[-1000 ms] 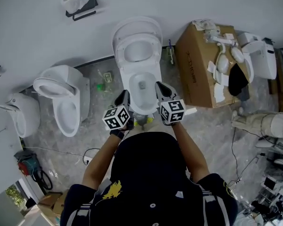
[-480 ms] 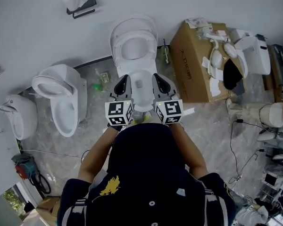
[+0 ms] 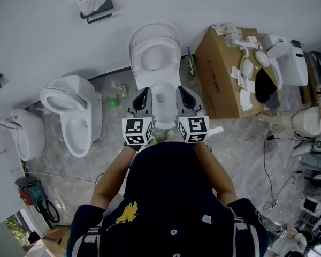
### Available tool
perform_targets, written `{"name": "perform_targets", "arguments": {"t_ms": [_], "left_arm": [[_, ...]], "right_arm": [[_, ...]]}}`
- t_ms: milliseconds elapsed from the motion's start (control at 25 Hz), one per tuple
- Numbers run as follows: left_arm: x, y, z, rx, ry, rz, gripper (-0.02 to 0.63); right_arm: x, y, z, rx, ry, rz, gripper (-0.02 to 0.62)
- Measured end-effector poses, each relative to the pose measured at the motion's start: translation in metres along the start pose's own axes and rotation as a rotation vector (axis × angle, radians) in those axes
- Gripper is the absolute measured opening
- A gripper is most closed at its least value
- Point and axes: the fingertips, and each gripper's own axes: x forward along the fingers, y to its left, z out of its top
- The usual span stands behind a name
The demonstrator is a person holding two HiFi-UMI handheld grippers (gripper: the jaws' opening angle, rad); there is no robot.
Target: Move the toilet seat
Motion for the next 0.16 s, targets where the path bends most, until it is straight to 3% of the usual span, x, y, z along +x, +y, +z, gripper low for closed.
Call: {"name": "perform_targets", "arguments": {"t_ms": [160], "left_arm": [[-0.0055, 0.0011, -0.0016, 0.003, 0.011, -0.001, 0.017]], "right_arm": [[-0.0045, 0.0, 0.0044, 0.01, -0.012, -0.016, 0.026]]}}
